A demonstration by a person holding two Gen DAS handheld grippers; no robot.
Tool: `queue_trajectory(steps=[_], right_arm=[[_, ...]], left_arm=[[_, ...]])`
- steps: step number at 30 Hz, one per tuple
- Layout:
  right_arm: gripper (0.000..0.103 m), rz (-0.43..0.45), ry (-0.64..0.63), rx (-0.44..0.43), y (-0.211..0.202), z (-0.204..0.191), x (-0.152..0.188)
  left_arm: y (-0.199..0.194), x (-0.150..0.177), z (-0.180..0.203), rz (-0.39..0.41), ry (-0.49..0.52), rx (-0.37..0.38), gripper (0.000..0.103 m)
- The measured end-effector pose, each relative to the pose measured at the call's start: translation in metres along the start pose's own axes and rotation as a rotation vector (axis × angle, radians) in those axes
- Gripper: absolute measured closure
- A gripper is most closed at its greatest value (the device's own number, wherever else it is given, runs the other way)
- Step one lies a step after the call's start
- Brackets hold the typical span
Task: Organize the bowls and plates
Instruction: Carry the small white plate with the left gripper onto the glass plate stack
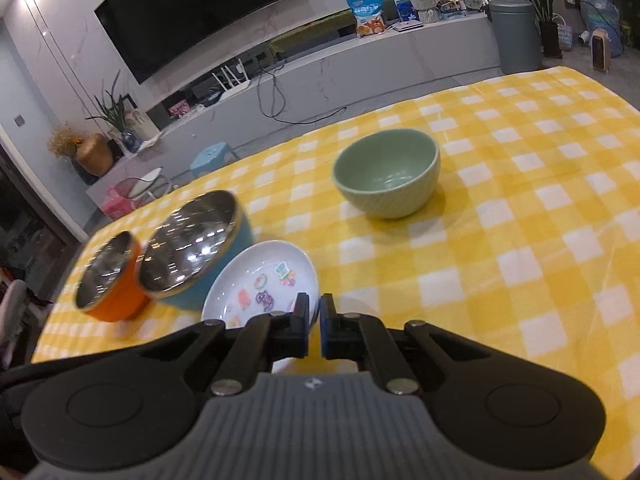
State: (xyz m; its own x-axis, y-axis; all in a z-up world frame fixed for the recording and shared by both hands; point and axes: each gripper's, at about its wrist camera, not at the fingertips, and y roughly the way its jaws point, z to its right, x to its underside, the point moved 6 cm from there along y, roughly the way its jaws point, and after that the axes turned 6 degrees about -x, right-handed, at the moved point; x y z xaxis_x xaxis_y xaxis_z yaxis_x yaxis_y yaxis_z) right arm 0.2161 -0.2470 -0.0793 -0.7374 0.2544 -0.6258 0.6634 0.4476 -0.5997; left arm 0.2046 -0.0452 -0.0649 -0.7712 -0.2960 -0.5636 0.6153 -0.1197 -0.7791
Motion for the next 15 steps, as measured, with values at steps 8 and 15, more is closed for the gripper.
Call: queue_trajectory(steps=[8, 15], right_arm=[[0.101, 0.001, -0.023, -0.076, -0.032, -0.033, 0.039], [0.1, -0.012, -0.009, -0.158, -0.05, -0.051, 0.077]], left_arm=[[-0.046, 0.019, -0.028, 0.012, -0.009, -0.031, 0.095], [-0.068, 0.042, -0.058, -0.012, -0.032, -0.056, 0.095]])
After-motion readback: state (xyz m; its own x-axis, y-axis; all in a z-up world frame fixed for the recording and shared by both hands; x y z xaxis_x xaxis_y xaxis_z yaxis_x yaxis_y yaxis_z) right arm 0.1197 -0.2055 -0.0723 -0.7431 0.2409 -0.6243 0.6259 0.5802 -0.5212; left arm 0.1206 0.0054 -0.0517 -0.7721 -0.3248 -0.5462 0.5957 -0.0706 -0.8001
